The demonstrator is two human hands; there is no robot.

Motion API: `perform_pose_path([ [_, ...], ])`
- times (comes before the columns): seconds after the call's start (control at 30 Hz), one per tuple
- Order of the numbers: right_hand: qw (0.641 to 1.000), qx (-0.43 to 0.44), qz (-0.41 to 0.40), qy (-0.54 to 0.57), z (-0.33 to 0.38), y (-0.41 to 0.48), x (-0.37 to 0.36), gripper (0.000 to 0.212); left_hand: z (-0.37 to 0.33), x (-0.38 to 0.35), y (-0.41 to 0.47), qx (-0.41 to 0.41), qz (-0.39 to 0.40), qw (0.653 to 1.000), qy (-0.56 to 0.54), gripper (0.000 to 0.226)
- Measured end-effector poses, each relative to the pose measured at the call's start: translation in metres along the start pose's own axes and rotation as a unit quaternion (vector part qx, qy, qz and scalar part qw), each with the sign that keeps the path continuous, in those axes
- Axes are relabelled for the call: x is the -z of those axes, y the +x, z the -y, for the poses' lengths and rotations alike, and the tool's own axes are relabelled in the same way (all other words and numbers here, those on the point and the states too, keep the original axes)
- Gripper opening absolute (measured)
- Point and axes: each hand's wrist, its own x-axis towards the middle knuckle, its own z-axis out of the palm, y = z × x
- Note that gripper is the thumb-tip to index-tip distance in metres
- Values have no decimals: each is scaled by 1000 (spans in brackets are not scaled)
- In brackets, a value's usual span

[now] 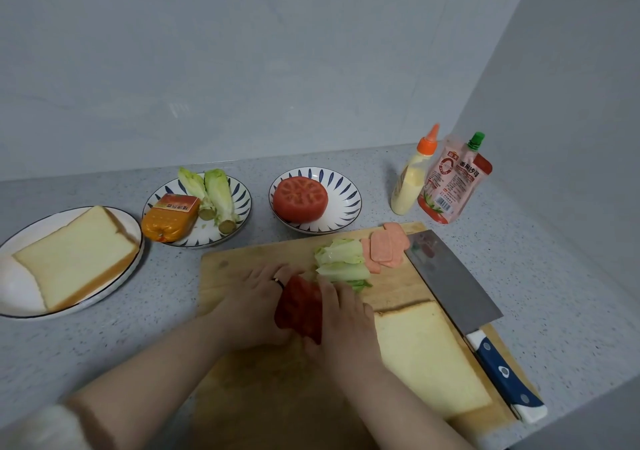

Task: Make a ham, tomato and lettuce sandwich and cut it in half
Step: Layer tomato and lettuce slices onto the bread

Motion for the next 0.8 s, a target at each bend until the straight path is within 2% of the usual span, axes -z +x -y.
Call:
perform_pose_path([
  [0.1,991,-21,-16,131,0,0,4,71,4,-4,-6,31,-31,998,-49,90],
  [0.17,968,-76,-36,237,1,0,8,61,5,-4,-8,45,-47,994,-85,92],
  [0.27,932,-167,-41,319,-3,5,15,41,6,-1,-12,69,-29,991,-112,95],
  [0.4,914,-214,-12,344,-5,11,20,29,8,4,-14,98,25,984,-146,98],
  [0.5,908,-219,-10,356,-6,13,21,27,8,7,-15,93,76,988,-100,102],
  [0.8,842,-247,-88,472,-58,-3,65,17,-2,9,-15,69,109,991,-33,100],
])
